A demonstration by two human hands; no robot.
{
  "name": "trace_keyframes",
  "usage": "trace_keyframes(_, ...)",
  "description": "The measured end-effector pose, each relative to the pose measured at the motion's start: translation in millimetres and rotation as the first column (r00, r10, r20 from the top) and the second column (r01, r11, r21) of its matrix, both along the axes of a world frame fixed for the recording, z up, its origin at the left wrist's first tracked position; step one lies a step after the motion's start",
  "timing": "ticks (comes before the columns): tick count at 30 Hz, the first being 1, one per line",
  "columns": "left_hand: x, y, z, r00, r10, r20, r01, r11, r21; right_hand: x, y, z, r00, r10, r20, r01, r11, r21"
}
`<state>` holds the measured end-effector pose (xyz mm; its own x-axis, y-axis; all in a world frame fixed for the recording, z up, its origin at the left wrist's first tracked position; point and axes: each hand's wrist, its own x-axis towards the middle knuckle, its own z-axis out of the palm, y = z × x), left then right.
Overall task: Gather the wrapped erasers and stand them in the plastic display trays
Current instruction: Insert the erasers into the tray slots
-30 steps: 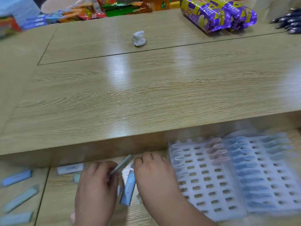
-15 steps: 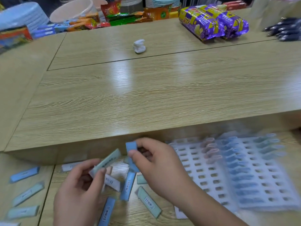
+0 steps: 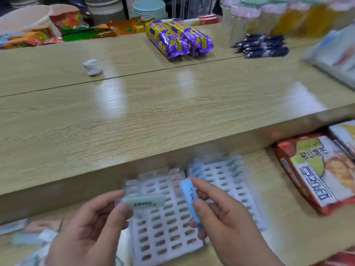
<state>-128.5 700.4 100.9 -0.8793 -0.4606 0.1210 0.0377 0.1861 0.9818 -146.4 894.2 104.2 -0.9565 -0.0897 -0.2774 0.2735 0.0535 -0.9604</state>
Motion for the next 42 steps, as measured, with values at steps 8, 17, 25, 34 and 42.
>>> trace_keyframes(8, -8.8, 61.8, 6.3, 0.996, -0.04, 0.077, 0.041, 0.999, -0.012, 3.2, 74.0, 3.2, 0.999, -0.035, -0.037, 0.038, 0.996, 0.078)
trace_keyframes(17, -25.1, 96.2, 3.1, 0.99, -0.132, 0.049, 0.132, 0.991, 0.019, -25.4, 133.7, -2.8, 0.956, -0.121, -0.268, 0.219, 0.901, 0.375)
trace_keyframes(25, -31.2, 146.3, -17.2, 0.967, -0.247, 0.063, 0.249, 0.863, -0.438, -60.2, 128.4, -8.2, 0.799, 0.133, -0.587, 0.226, 0.837, 0.498)
trace_keyframes(34, -34.9, 172.5, -50.7, 0.966, -0.244, -0.09, 0.146, 0.796, -0.588, -110.4, 121.2, -46.7, 0.612, 0.468, -0.638, 0.18, 0.703, 0.688)
trace_keyframes(42, -37.2, 177.1, -57.4, 0.964, -0.245, -0.102, 0.128, 0.764, -0.632, -114.4, 121.9, -48.1, 0.528, 0.528, -0.665, 0.173, 0.7, 0.693)
